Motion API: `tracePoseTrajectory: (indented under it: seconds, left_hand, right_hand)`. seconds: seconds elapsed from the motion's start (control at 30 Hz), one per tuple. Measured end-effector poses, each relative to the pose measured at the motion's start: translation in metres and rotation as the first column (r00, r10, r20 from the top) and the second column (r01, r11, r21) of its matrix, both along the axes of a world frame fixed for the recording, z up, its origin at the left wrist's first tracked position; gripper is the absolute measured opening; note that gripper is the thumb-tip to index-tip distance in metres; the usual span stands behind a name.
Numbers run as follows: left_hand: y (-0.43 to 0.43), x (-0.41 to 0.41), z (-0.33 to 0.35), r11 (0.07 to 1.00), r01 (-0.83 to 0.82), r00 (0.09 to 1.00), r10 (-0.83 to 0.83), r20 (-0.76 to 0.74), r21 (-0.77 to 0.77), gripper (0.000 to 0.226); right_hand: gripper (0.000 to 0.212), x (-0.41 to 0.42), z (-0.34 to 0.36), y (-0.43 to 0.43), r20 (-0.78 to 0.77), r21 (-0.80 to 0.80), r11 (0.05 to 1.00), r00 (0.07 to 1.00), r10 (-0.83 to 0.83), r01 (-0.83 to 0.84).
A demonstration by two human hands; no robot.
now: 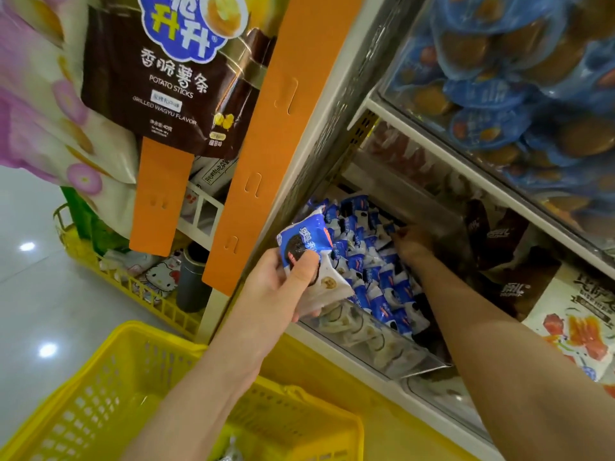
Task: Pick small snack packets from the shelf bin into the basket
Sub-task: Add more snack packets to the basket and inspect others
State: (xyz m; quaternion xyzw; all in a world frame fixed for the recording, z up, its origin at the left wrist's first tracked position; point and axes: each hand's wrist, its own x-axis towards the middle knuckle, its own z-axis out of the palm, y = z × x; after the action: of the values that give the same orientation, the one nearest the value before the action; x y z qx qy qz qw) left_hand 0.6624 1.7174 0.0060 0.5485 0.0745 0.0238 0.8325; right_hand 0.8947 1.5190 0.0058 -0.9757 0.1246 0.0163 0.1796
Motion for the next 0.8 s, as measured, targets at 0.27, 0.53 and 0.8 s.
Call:
tracePoseTrajectory:
  seconds: [0.27,0.53,0.8]
  left_hand:
    - [0.000,0.003,0.000,0.999,-0.046,0.999,0.046,-0.012,0.027,0.048]
    - [-0.005,0.003,-0.003,0.999,-0.046,0.999,0.046,-0.028,0.003,0.019]
    - [-0.010,-0.008,0.002,0.990,0.023,0.999,-0.018,0.040,-0.136,0.071]
  right_hand:
    - [0.029,0.006,-0.007,-0.003,0.034,-0.086,0.993,0.996,-0.082,0.085]
    - [0.037,-0.047,0.039,0.022,0.406,0.142,0.987,0.914,0.007,-0.070]
    - [0.023,-0.181,0.064,0.053,0.201,0.659,0.651,0.922,0.331,-0.377]
